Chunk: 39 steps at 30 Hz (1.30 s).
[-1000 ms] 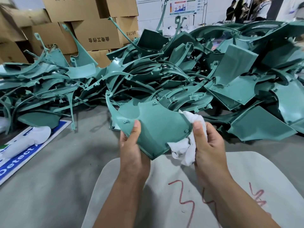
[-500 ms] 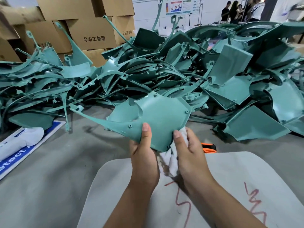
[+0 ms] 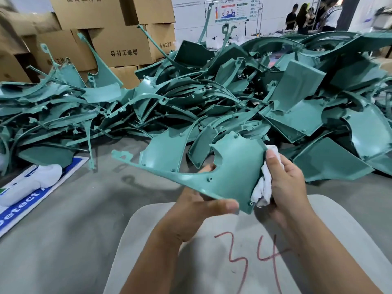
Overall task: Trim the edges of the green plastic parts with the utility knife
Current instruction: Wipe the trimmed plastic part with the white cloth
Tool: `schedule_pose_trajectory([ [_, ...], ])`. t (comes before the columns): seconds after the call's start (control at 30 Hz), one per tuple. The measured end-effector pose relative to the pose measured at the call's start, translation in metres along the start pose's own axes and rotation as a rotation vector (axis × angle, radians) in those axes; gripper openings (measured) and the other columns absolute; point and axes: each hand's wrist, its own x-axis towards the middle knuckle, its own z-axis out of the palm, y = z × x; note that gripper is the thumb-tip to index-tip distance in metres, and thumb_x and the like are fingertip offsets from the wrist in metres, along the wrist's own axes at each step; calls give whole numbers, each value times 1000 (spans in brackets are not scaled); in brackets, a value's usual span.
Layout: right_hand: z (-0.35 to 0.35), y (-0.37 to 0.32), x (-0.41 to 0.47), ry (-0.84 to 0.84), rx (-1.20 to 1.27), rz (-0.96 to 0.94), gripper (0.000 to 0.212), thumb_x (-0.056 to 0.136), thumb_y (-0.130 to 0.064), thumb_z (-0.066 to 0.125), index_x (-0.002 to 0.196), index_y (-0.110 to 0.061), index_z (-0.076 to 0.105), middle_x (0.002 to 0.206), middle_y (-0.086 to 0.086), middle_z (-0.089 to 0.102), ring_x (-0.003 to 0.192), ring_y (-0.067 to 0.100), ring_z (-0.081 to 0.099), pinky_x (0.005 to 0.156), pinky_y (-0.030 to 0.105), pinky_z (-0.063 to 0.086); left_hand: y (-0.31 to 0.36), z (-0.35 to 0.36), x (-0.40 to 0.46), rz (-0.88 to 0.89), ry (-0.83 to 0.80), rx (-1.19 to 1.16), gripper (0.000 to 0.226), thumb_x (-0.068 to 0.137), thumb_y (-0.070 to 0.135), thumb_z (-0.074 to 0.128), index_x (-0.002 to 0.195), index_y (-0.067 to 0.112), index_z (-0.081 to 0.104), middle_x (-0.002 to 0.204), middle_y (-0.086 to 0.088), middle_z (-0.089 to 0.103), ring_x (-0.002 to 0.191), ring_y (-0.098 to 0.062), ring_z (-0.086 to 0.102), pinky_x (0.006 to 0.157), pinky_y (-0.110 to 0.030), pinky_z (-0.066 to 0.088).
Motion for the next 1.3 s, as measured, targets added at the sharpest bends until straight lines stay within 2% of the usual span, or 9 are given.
schedule_pose_trajectory([
  [0.1, -3, -8, 1, -241, 85, 353, 41, 101, -42, 67, 118, -5, 69, 92, 24, 64, 67, 35, 63, 67, 47, 57, 8, -4, -2, -63, -188, -237, 43, 85, 14, 78, 127, 7, 67, 122, -15, 71, 108, -28, 70, 91, -38, 58],
  [0.2, -8, -13, 0, -450, -101, 480, 52, 102, -34, 67, 128, 10, 60, 125, 40, 62, 109, 54, 62, 89, 56, 54, 12, -13, 2, -261, -57, -332, 61, 95, 60, 53, 108, 4, 73, 87, -11, 76, 59, -19, 71, 45, -20, 52],
  [0.33, -14, -15, -2, -558, -411, 464, 54, 82, -37, 81, 113, 6, 72, 116, 41, 67, 92, 38, 68, 85, 44, 55, 15, -28, -3, -437, -159, -330, 103, 80, 89, 40, 103, -9, 62, 64, -14, 65, 39, -19, 62, 33, -19, 42],
  [0.43, -12, -18, -7, -644, -481, 477, 34, 94, -27, 76, 116, 0, 74, 116, 32, 72, 92, 37, 72, 85, 43, 60, 10, -18, -9, -487, -189, -116, 109, 72, 75, 72, 113, -24, 51, 70, -22, 59, 50, -29, 59, 46, -26, 42],
  [0.6, -5, -16, -11, -554, -641, 365, 29, 101, -23, 66, 115, 2, 73, 111, 32, 73, 97, 43, 68, 100, 68, 49, 10, -4, -4, -584, -32, -66, 20, 73, 21, 70, 85, 7, 77, 81, -15, 69, 66, -23, 65, 61, -27, 50],
  [0.77, -2, -13, -10, -536, -729, 268, 29, 103, -26, 66, 109, 1, 72, 104, 32, 74, 99, 59, 67, 94, 68, 52, 7, 6, 2, -589, 132, -44, 48, 75, 25, 73, 110, -9, 69, 95, -22, 69, 76, -30, 67, 66, -29, 54],
  [0.97, -3, -23, -5, -581, -850, 80, 30, 105, -28, 63, 106, 2, 69, 80, 19, 73, 62, 18, 63, 61, 31, 49, 5, 15, 4, -511, 373, -66, 9, 88, 13, 74, 83, 7, 71, 71, -11, 72, 56, -21, 68, 50, -26, 55],
  [1.17, -4, -24, -4, -537, -904, -1, 27, 103, -31, 65, 93, -5, 68, 69, 1, 67, 58, 13, 55, 57, 28, 42, 8, 10, 6, -414, 540, -113, 19, 90, 11, 71, 72, 12, 75, 65, -10, 72, 53, -19, 67, 49, -27, 55],
  [1.3, -6, -19, -4, -470, -953, -97, 27, 103, -30, 66, 86, -9, 66, 61, -6, 60, 51, 12, 52, 54, 29, 41, 12, 7, 6, -373, 643, -182, 11, 89, 8, 73, 95, 6, 64, 66, -9, 72, 51, -19, 67, 44, -25, 53],
])
